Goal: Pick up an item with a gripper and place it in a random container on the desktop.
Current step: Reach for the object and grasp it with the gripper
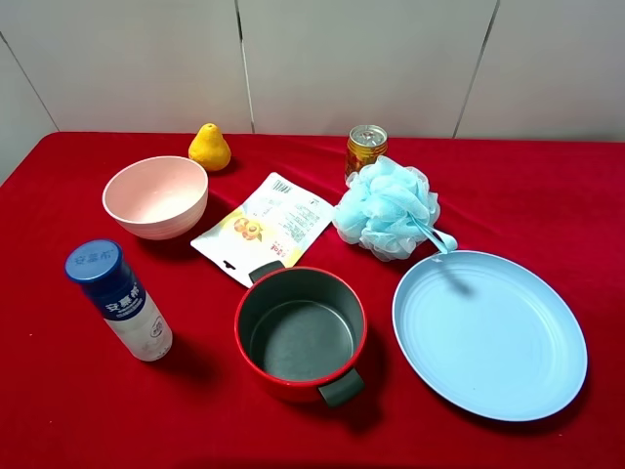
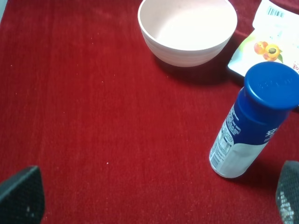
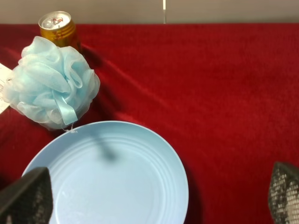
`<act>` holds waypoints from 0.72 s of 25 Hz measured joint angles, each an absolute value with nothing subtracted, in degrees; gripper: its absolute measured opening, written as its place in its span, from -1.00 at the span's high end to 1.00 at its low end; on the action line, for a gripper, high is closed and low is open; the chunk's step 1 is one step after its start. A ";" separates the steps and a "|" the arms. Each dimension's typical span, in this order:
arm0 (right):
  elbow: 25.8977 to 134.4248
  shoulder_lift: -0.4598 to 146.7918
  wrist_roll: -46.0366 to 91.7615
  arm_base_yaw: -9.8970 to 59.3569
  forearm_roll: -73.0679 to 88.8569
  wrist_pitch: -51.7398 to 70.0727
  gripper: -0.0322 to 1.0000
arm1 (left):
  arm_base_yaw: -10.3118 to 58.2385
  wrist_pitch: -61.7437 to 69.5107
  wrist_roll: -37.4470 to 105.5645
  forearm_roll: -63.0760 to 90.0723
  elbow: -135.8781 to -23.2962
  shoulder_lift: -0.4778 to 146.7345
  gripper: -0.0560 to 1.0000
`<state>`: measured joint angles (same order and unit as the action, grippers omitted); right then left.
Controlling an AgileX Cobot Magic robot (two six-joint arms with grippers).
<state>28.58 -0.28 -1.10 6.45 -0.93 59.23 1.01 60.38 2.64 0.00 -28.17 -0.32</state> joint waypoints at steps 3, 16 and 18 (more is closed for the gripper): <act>28.58 -0.28 -1.10 6.45 -0.93 59.23 -0.40 | 1.01 60.38 2.64 0.00 -28.17 -0.32 -0.99; 28.58 -0.28 -1.10 6.45 -0.93 59.23 -0.40 | 1.01 60.38 2.64 0.00 -28.17 -0.32 -0.99; 28.58 -0.28 -1.10 6.45 -0.93 59.23 -0.40 | 1.01 60.38 2.64 0.00 -28.17 -0.32 -0.99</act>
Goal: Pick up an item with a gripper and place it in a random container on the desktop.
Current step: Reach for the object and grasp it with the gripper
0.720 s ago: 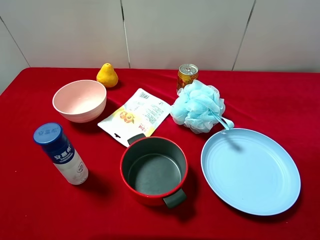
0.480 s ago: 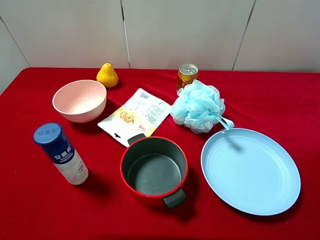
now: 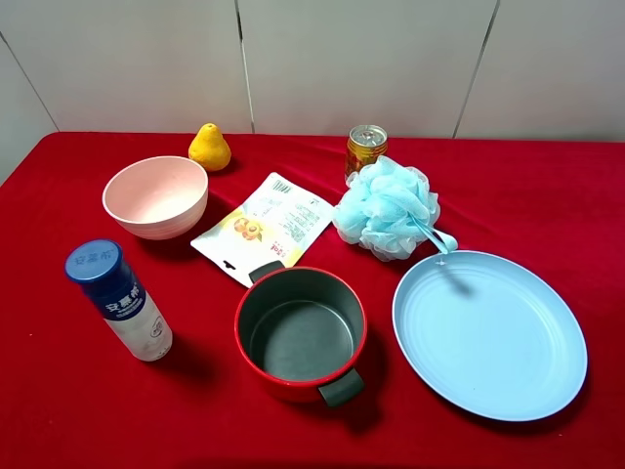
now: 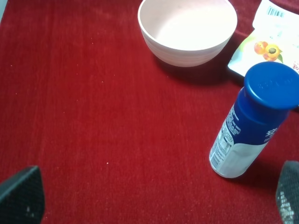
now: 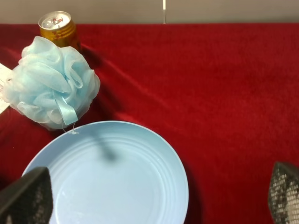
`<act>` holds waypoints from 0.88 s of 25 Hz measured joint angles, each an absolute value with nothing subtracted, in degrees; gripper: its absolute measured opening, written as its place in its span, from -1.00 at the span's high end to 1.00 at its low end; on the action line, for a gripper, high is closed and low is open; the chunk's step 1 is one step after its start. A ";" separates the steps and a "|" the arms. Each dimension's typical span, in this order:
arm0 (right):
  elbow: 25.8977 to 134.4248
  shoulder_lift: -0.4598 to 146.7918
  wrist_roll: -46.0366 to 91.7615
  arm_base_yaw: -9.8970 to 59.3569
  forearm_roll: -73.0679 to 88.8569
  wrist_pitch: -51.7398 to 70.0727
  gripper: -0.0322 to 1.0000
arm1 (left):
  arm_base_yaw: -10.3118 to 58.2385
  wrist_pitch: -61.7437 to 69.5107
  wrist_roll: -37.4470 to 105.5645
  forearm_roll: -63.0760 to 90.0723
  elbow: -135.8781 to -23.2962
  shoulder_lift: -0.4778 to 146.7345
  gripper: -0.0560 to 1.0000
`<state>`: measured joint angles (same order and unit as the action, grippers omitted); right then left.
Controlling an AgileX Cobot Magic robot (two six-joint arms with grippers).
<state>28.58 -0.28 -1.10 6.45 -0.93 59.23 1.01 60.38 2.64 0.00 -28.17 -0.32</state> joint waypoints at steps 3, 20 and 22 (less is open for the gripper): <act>28.58 -0.07 -1.10 6.45 -0.93 59.23 -0.40 | 1.01 60.38 2.64 0.00 -28.17 -0.32 -0.99; 42.50 30.17 1.12 6.45 0.00 54.57 -0.40 | 1.01 60.38 2.64 0.00 -28.17 -0.32 -0.99; 43.80 33.75 2.81 6.45 0.50 53.59 -0.40 | 1.01 60.38 2.64 0.00 -28.17 -0.32 -0.99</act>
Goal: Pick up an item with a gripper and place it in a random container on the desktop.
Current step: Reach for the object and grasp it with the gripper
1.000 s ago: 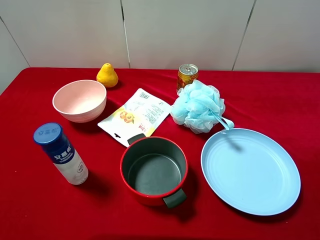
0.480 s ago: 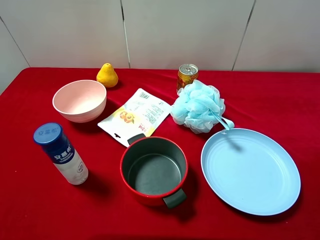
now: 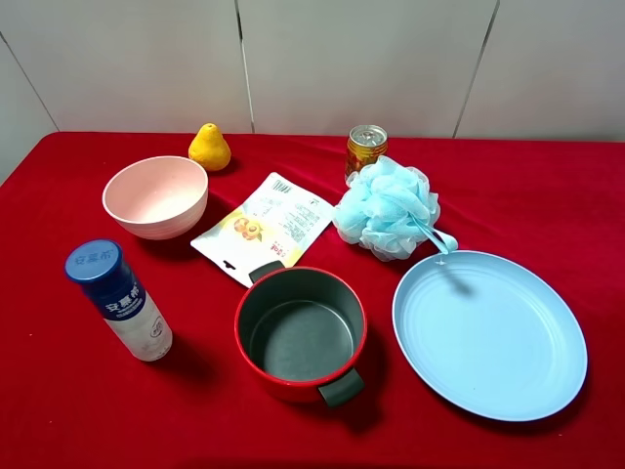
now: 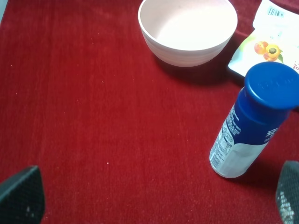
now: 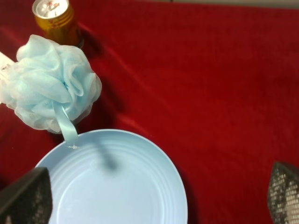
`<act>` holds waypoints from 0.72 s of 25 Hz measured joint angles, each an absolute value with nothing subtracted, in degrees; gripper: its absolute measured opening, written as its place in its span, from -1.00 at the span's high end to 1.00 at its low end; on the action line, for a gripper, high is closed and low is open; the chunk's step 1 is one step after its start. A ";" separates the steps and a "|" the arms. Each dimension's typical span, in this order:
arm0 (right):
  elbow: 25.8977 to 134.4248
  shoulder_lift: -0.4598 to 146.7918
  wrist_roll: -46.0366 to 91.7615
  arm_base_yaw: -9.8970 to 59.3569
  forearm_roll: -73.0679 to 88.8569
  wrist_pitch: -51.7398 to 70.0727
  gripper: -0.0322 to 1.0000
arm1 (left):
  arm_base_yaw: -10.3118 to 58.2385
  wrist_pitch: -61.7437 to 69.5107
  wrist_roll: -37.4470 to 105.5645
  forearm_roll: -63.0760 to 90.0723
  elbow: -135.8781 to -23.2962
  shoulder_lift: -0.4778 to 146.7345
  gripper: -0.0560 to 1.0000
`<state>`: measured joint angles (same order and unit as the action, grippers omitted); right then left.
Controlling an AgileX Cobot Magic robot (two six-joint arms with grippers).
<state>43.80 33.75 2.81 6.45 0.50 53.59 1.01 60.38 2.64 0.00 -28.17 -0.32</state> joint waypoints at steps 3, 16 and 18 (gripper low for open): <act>44.90 37.30 4.50 6.45 1.55 52.99 -0.40 | 1.01 60.38 2.64 0.00 -28.17 -0.32 -0.99; 51.61 56.58 15.32 6.45 8.06 47.21 -0.40 | 1.01 60.38 2.64 0.00 -28.17 -0.32 -0.99; 52.65 59.63 16.54 6.45 8.83 46.22 -0.40 | 1.01 60.38 2.64 0.00 -28.17 -0.32 -0.99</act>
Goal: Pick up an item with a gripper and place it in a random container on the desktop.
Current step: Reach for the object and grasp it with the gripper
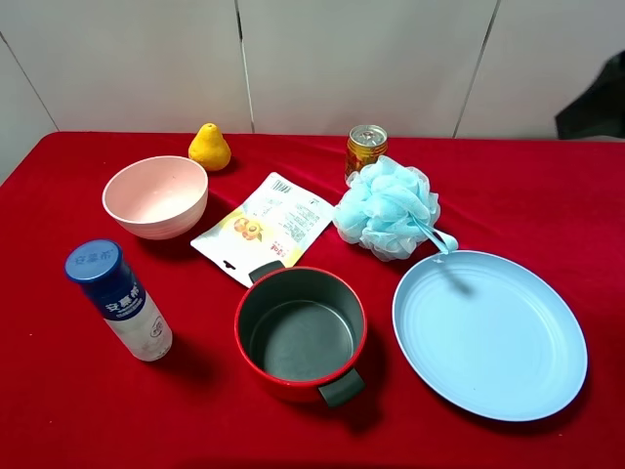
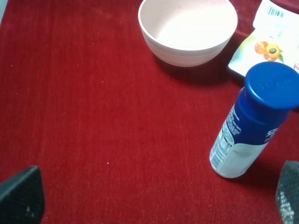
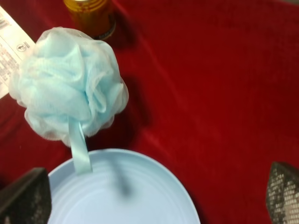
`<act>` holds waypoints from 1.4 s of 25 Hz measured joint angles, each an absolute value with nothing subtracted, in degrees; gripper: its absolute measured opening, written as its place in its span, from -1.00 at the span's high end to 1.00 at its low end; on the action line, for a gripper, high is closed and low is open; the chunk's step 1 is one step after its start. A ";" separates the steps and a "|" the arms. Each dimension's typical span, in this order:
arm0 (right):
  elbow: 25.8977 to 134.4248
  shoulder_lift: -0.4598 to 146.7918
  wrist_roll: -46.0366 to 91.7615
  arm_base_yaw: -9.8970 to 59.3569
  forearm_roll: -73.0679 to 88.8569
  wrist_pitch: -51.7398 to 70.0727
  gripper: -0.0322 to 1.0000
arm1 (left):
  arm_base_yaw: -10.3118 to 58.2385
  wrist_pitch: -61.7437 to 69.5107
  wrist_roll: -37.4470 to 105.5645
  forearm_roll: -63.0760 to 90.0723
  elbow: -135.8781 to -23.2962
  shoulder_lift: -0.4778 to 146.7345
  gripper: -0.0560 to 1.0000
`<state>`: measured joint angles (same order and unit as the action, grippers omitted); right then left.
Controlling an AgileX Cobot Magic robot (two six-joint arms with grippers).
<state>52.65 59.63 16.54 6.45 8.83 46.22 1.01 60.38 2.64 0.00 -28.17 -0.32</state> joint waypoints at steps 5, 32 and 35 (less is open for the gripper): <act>55.74 67.11 19.73 6.53 10.73 44.26 -0.40 | 1.01 60.38 2.64 0.00 -28.17 -0.32 -0.99; 70.58 98.10 26.93 17.10 14.23 39.91 -0.40 | 1.01 60.38 2.64 0.00 -28.17 -0.32 -0.99; 70.69 100.67 27.19 18.54 15.12 39.43 -0.40 | 1.01 60.38 2.64 0.00 -28.17 -0.32 -0.99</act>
<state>70.69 100.67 27.19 18.54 15.12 39.43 1.01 60.38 2.64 0.00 -28.17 -0.32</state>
